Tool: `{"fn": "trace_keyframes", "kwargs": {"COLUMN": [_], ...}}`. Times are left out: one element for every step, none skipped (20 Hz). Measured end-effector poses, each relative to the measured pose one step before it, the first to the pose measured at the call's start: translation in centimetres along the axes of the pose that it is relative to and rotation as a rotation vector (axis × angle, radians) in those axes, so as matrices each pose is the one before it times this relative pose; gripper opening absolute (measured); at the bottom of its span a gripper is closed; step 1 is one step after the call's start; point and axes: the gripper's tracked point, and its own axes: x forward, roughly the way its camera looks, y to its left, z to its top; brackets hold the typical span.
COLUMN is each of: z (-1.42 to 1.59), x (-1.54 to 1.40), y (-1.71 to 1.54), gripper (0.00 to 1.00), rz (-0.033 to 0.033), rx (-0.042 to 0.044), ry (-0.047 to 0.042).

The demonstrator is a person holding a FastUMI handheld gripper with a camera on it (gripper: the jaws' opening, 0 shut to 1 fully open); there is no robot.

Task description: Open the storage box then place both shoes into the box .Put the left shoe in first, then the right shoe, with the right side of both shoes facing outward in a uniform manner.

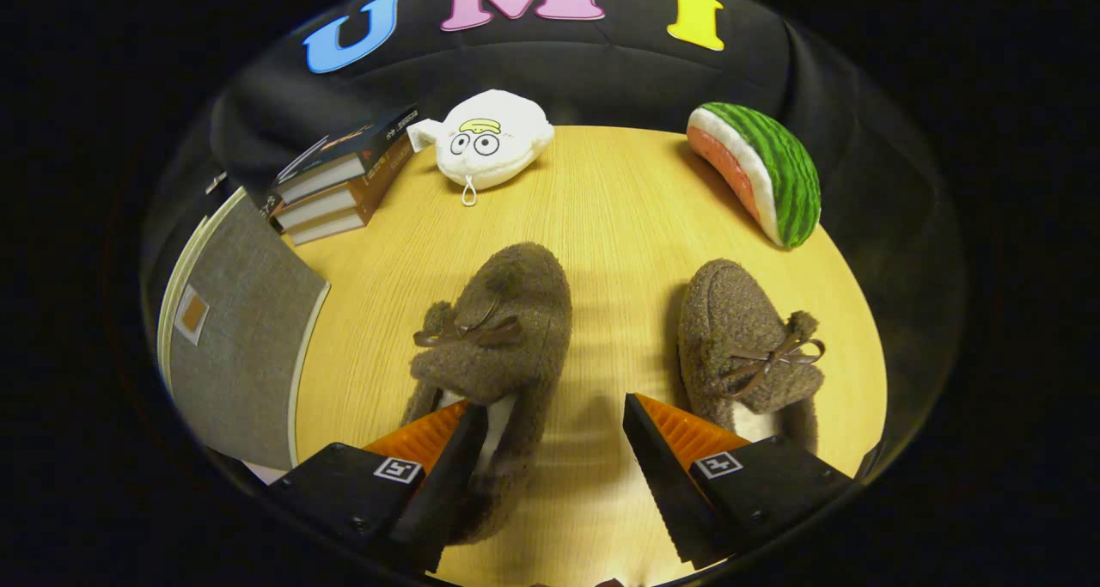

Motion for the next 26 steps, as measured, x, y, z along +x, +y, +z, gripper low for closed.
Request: {"fn": "trace_keyframes", "kwargs": {"z": [0.520, 0.264, -0.086, -0.238, -0.020, 0.103, 0.067, -0.196, -0.052, 0.142, -0.113, 0.118, 0.162, 0.360, -0.038, 0.098, -0.095, -0.003, 0.260, 0.603, 0.747, 0.800, 0.763, 0.746, 0.830, 0.806], "x": [0.465, 0.477, 0.343, 0.242, 0.197, 0.131, 0.159, 0.040, 0.155, 0.127, 0.080, 0.148, 0.068, 0.026, 0.147, -0.185, -0.070, -0.033, -0.318, -0.363, -0.514, -0.535, -0.736, -0.861, -0.886, -1.114], "y": [-0.207, -0.367, 0.042, 0.470, 0.513, 0.307, 0.347, 0.355, 0.190, 0.034, -0.065, -0.138, -0.272, -0.258, 0.267, -0.088, 0.183, 0.365, 0.473, 0.355, 0.624, 0.563, 0.463, 0.460, 0.374, 0.458], "gripper": [0.98, 0.98, 0.98, 0.94, 0.92, 0.79, 0.71, 0.61, 0.52, 0.43, 0.43, 0.35, 0.28, 0.20, 0.10, 0.07, 0.05, 0.05, 0.05, 0.05, 0.05, 0.05, 0.05, 0.05, 0.05, 0.05], "rz": [0.00145, -0.00862, 0.00925, 0.02339, 0.02220, 0.00984, 0.00786, 0.01513, 0.00066, 0.00879, -0.00063, 0.00131, -0.00571, -0.00835, 0.00937, 0.00389, 0.00574, 0.00649, 0.00516, 0.00391, 0.00538, 0.00763, 0.00752, 0.00005, -0.00293, -0.00190], "rx": [0.01900, 0.01316, 0.01312, 0.01196, 0.00989, 0.00140, -0.00393, -0.00085, 0.00039, 0.00697, 0.02232, 0.02576, 0.03000, 0.02572, -0.01248, -0.01985, -0.00531, 0.01247, 0.01694, 0.01623, 0.01624, 0.01231, 0.00647, 0.00172, -0.00345, -0.00385], "ry": [-0.00898, -0.00090, 0.01479, 0.01889, 0.00890, 0.00027, -0.00034, 0.00477, 0.00366, 0.00109, 0.01232, 0.00867, 0.00254, -0.01286, 0.00722, -0.00746, 0.00494, 0.00439, -0.00753, -0.01905, -0.02210, -0.01934, -0.00993, -0.01223, -0.01848, -0.01637]}}
